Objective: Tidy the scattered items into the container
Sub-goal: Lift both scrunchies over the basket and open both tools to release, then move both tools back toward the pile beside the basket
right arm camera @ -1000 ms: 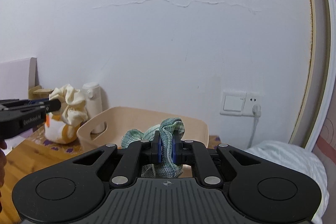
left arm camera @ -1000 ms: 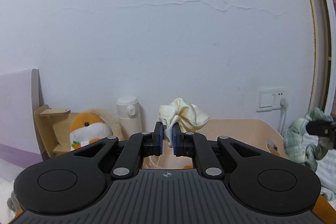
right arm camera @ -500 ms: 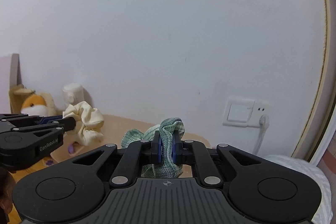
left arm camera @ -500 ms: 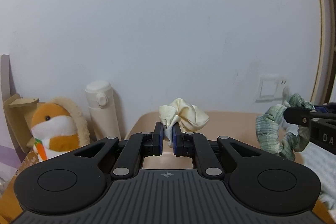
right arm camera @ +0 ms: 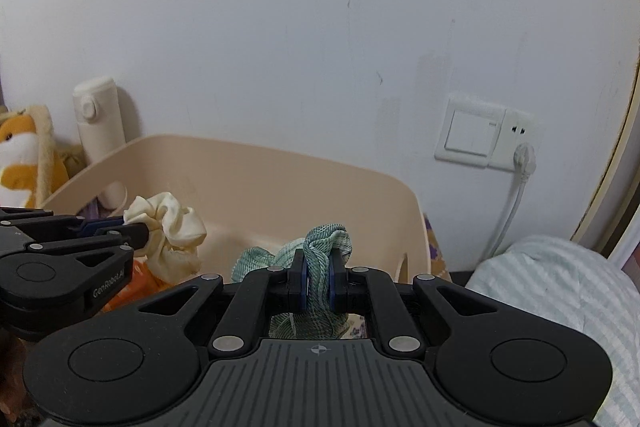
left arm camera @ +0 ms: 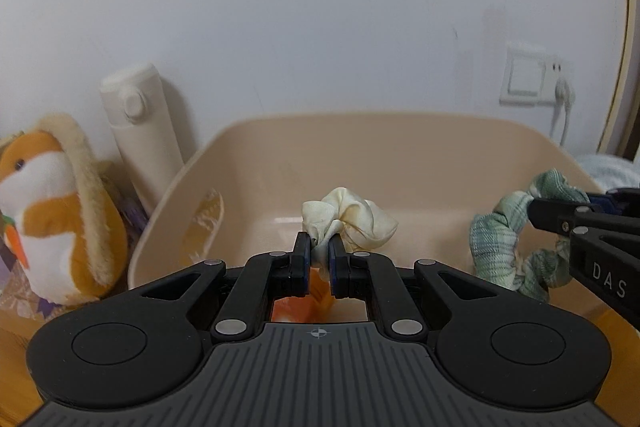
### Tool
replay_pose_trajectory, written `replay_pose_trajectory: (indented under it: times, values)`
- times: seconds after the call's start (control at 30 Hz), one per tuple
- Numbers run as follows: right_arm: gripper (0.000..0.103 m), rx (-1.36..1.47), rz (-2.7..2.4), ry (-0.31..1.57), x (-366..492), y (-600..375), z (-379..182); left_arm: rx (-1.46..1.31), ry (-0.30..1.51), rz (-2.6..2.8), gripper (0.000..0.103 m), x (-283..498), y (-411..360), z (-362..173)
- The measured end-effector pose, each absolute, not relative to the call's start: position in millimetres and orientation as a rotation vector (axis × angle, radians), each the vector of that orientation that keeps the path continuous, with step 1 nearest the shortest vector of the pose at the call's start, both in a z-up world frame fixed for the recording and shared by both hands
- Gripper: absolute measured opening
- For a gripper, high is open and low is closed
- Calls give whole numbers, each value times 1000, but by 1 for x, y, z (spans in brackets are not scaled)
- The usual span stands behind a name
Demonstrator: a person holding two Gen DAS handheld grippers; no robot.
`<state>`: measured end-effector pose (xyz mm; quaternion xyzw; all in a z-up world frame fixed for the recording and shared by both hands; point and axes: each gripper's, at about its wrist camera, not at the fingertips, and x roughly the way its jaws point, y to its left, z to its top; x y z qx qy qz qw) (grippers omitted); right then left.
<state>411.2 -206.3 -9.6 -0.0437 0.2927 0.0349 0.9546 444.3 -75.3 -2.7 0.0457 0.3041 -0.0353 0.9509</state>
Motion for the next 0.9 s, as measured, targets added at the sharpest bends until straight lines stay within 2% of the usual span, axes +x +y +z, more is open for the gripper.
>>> replay_pose_trajectory:
  times: [0.17, 0.23, 0.3, 0.37, 0.43, 0.53, 0.6, 0.73, 0.77, 0.9]
  values:
    - [12, -94, 72, 622, 415, -205, -18, 113, 649, -83, 9, 453, -78, -14]
    - [20, -98, 70, 629, 416, -205, -19, 114, 655, -87, 10, 453, -76, -14]
    - [34, -103, 68, 631, 416, -204, -19, 113, 662, -101, 21, 451, -76, -12]
    - [43, -104, 65, 629, 416, -205, -18, 108, 659, -115, 57, 444, -77, -9]
    - [53, -94, 64, 616, 414, -207, -16, 101, 631, -120, 72, 442, -76, -4]
    - [64, -70, 60, 585, 406, -212, -7, 109, 604, -130, 77, 436, -73, 3]
    - [78, -57, 57, 558, 397, -216, 2, 129, 590, -146, 79, 427, -72, 8]
    - [99, -41, 64, 488, 372, -225, 21, 166, 547, -146, 82, 406, -65, 17]
    - [102, -42, 62, 469, 365, -226, 26, 164, 544, -151, 83, 399, -63, 20]
    - [103, -42, 75, 418, 332, -228, 39, 157, 544, -194, 84, 370, -55, 28]
